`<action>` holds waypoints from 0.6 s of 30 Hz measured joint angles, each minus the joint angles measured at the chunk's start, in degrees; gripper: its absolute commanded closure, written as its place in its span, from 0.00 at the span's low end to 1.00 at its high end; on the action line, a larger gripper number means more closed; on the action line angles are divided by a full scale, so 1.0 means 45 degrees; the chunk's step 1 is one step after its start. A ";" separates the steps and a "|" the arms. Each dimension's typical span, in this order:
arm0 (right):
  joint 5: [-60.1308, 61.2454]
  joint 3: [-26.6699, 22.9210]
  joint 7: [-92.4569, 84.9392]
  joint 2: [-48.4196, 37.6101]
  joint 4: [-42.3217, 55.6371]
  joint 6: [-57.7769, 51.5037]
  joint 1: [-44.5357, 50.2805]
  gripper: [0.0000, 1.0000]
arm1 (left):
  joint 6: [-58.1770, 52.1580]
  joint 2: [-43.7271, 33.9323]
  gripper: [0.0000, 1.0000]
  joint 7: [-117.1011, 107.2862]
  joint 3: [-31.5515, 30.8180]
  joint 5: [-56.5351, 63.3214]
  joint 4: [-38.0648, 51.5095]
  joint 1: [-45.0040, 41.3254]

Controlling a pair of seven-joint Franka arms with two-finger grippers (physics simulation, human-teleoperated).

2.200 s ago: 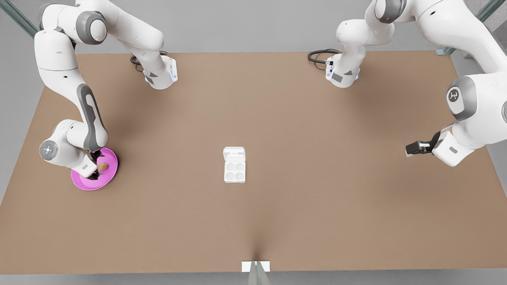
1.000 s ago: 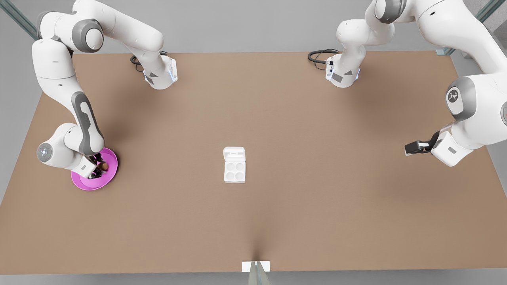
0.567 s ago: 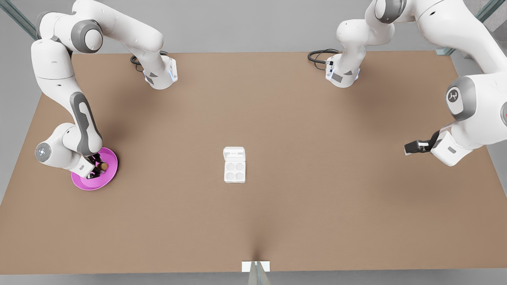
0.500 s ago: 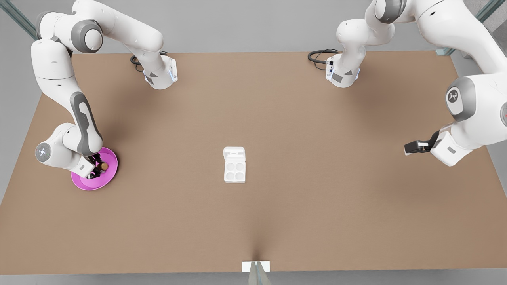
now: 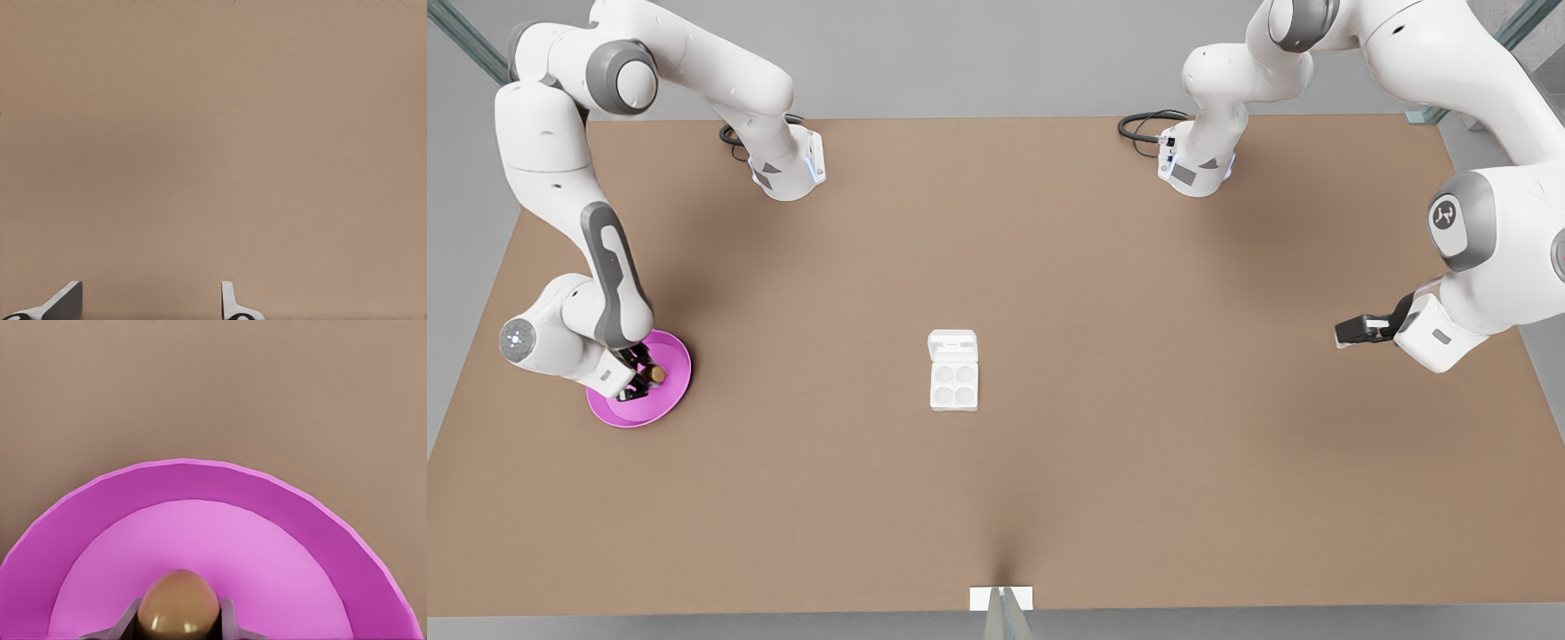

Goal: Pack egg into the box and close the box lid

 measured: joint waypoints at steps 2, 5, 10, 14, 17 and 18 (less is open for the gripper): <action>0.0421 0.0172 0.0115 -0.0002 0.0500 -0.0634 0.0184 0.44 | -0.0005 0.0000 0.00 0.0000 -0.0010 0.0000 -0.0006 0.0006; 0.0742 0.0655 0.1115 0.0010 0.1350 -0.1271 0.0872 0.44 | -0.0078 -0.0020 0.00 0.0000 -0.0010 0.0000 0.0005 0.0007; 0.1680 0.0637 0.3489 0.0170 0.2478 -0.1378 0.3329 0.44 | -0.0095 -0.0020 0.00 0.0000 -0.0009 0.0000 0.0005 0.0008; 0.2136 0.0635 0.7028 0.0780 0.3561 -0.1334 0.5847 0.44 | -0.0135 -0.0020 0.00 0.0000 -0.0010 0.0000 0.0005 0.0006; 0.2675 0.0634 0.8672 0.1105 0.3943 -0.1232 0.7446 0.44 | -0.0176 -0.0020 0.00 -0.0020 -0.0010 0.0000 0.0005 0.0007; 0.2733 0.0635 0.9083 0.1112 0.3987 -0.1233 0.7870 0.44 | -0.0176 -0.0020 0.00 -0.0020 -0.0010 0.0000 0.0005 0.0007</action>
